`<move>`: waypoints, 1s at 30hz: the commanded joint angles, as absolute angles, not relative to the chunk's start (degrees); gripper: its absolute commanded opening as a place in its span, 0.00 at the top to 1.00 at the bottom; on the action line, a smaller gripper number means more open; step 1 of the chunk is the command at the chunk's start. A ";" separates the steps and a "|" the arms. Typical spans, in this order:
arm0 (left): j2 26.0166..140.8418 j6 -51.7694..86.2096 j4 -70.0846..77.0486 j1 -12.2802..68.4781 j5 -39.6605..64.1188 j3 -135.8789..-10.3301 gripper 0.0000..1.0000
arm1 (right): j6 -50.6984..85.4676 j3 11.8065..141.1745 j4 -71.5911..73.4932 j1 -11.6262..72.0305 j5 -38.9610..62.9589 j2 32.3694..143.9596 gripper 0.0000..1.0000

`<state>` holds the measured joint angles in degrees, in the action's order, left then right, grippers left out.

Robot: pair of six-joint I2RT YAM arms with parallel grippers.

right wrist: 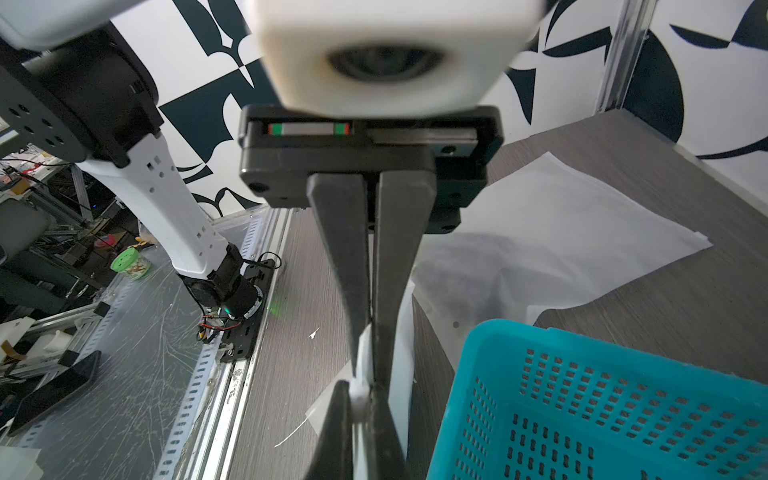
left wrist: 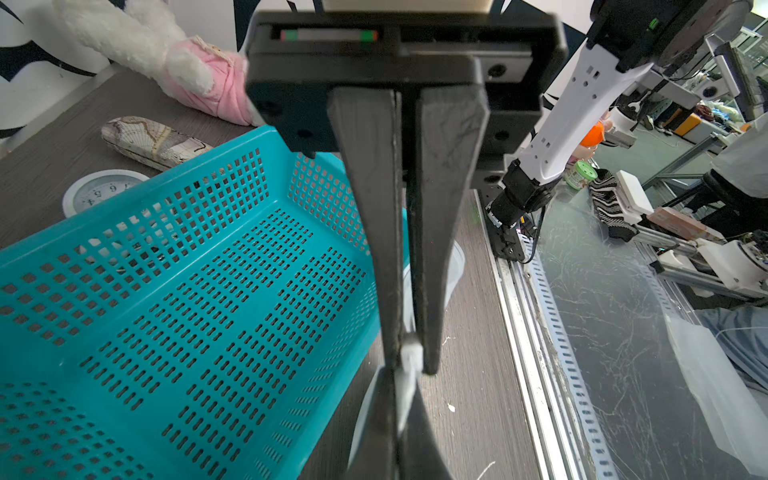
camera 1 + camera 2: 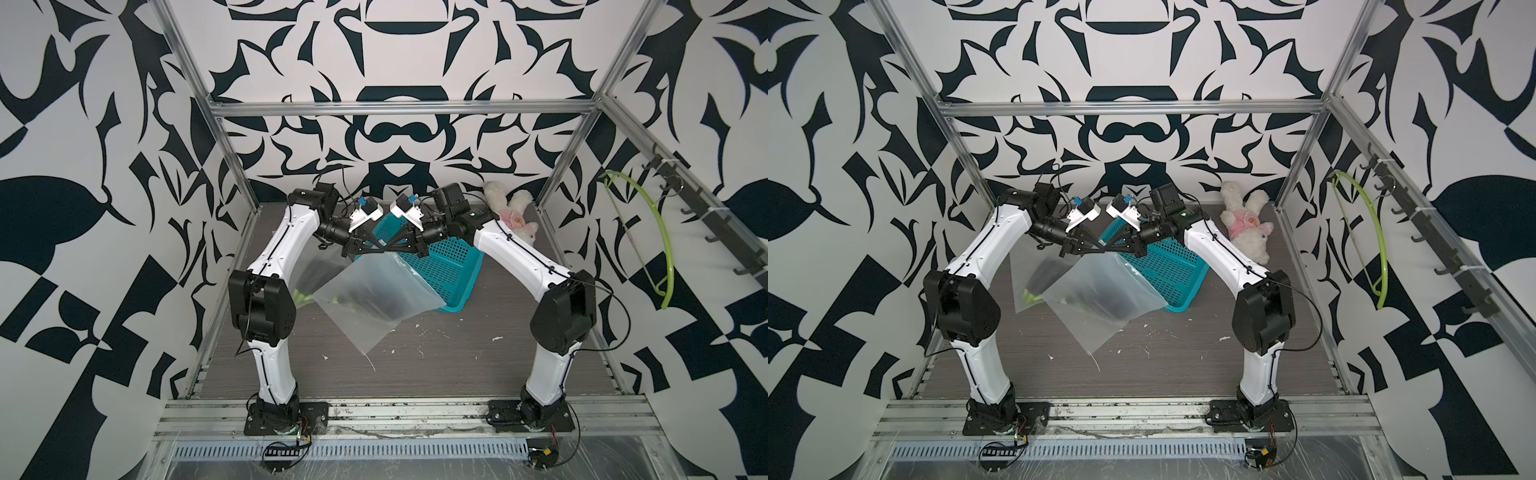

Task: Place the eggplant in a zip-top bag and seal the zipper
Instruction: Zip the zipper on the zipper food storage bag.

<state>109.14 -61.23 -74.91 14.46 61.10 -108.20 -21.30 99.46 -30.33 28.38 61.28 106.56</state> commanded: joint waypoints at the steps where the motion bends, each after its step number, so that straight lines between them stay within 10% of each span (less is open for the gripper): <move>1: 105.80 -60.21 -72.96 12.04 64.60 -108.19 1.00 | -22.69 98.11 -33.66 28.20 60.85 103.90 0.98; 30: 95.99 -50.91 -58.94 4.59 60.63 -98.65 1.00 | -25.81 98.59 -43.66 27.46 52.15 103.90 0.98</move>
